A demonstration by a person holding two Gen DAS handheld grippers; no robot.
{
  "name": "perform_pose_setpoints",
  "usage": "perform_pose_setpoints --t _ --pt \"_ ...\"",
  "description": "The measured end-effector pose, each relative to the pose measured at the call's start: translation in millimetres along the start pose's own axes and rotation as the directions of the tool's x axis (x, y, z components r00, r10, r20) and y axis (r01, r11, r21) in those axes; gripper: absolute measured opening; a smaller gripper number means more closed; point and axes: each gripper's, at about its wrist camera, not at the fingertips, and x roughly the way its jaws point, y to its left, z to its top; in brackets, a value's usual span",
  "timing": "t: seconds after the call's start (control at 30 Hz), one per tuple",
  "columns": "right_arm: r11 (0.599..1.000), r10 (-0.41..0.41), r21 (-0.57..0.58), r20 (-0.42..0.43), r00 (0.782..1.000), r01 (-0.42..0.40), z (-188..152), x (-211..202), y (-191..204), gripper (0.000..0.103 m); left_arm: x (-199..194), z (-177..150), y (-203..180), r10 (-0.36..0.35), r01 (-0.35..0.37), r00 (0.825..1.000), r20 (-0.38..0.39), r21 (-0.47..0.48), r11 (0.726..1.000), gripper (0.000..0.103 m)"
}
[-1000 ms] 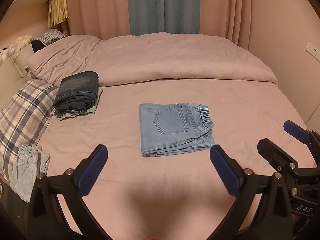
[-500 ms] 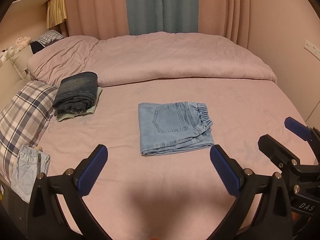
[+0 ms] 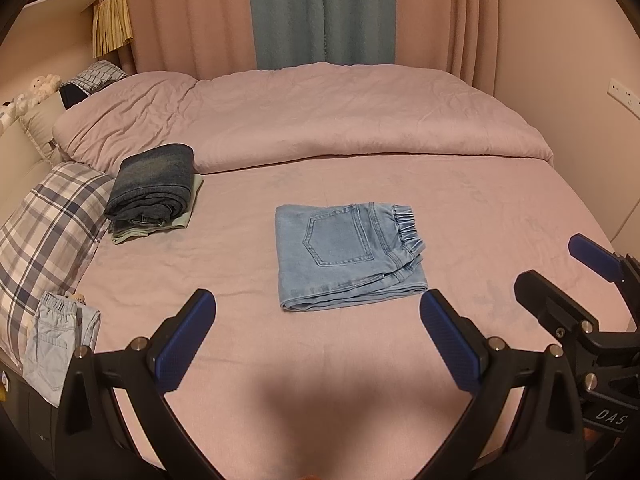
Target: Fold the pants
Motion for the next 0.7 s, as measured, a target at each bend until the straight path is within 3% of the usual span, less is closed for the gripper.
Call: perform_pose_setpoints --t 0.7 --pt "1.000 -0.005 -0.001 -0.003 1.000 0.005 -2.1 0.1 1.5 0.092 5.3 -0.6 5.1 0.010 -0.011 1.000 -0.012 -0.014 1.000 0.102"
